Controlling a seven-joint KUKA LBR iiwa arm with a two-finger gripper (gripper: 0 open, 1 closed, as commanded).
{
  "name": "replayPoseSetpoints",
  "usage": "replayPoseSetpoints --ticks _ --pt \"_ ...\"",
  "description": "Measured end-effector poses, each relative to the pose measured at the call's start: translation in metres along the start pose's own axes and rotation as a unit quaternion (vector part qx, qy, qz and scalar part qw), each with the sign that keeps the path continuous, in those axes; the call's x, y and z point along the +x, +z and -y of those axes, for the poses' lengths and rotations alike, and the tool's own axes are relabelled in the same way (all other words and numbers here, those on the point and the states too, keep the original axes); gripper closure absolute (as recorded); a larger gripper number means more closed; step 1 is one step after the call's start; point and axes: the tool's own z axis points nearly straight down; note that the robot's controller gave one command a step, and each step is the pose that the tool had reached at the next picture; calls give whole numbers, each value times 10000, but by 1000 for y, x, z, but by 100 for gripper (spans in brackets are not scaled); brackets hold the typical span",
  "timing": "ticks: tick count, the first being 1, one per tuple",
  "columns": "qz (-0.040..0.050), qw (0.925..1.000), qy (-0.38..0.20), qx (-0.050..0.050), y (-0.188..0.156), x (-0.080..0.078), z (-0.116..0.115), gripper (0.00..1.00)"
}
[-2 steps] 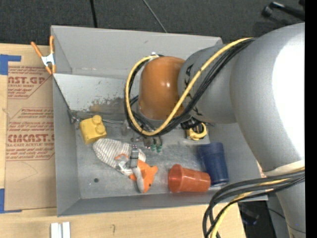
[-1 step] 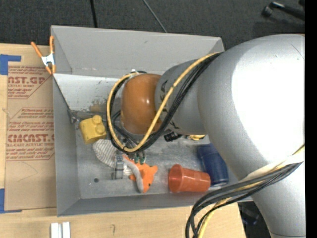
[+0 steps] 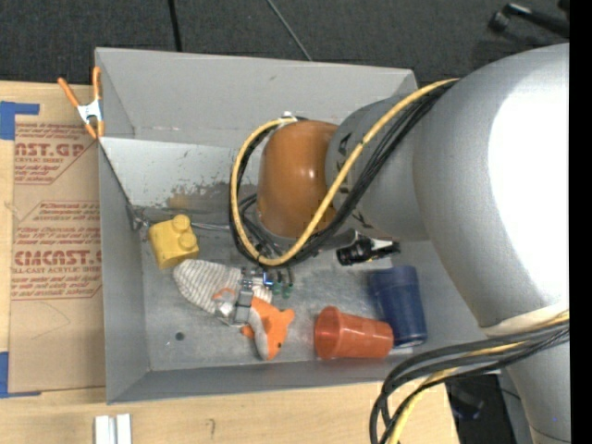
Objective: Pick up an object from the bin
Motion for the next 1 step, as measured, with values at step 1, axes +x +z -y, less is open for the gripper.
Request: replayPoseSetpoints --ticks 1 --pt "30 9991 -421 0 14 25 -27 0"
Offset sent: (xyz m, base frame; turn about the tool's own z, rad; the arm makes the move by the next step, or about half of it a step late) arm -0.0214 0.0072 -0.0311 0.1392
